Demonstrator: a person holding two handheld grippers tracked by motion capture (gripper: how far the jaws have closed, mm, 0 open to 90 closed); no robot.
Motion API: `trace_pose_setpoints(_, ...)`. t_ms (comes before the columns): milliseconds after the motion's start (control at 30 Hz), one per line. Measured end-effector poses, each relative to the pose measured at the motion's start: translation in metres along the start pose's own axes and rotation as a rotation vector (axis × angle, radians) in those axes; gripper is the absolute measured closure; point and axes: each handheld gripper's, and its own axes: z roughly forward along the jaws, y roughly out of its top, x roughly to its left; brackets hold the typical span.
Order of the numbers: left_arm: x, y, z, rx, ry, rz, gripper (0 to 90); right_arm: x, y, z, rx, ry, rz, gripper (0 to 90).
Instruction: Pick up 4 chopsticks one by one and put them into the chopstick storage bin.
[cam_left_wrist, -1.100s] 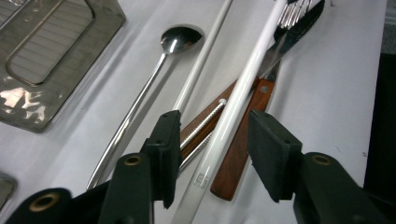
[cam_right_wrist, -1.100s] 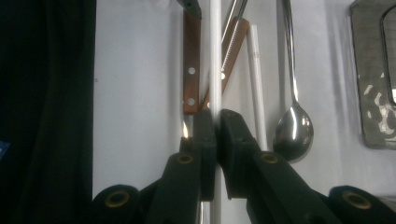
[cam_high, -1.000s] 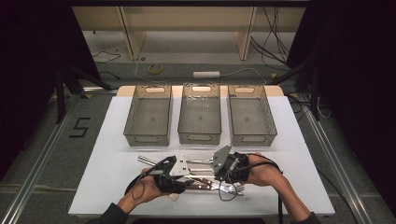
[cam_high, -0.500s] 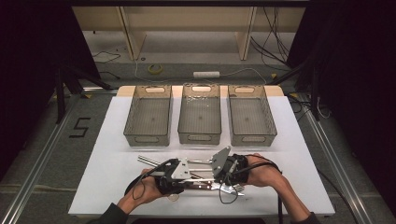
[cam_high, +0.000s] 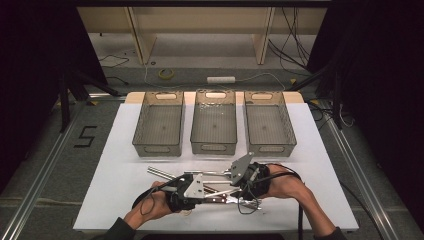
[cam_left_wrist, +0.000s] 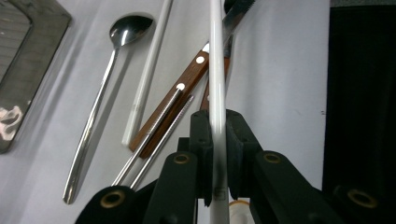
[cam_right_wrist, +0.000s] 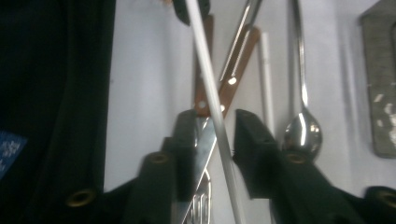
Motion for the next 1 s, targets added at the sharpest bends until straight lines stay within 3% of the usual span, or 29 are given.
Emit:
trace_pose_setpoints(100,0.003,-0.002,0.000,-0.001,0.020,-0.034,82.5,-0.001,0.001,-0.003,-0.029,-0.029,0.031,55.1)
trace_pose_setpoints(133,0.004,-0.002,-0.001,0.005,0.023,-0.037,82.5,-0.003,0.002,-0.008,-0.077,-0.060,0.066,50.4)
trace_pose_setpoints(400,0.011,-0.005,-0.003,0.006,0.053,-0.119,82.4,-0.002,0.000,-0.021,-0.203,-0.131,0.126,40.2)
trace_pose_setpoints(600,0.018,-0.009,-0.011,-0.016,0.074,-0.180,82.4,0.000,-0.009,-0.027,-0.293,-0.151,0.178,36.1)
trace_pose_setpoints(1000,0.036,-0.020,-0.030,-0.068,0.128,-0.336,82.6,0.005,-0.036,-0.019,-0.380,-0.185,0.290,35.6)
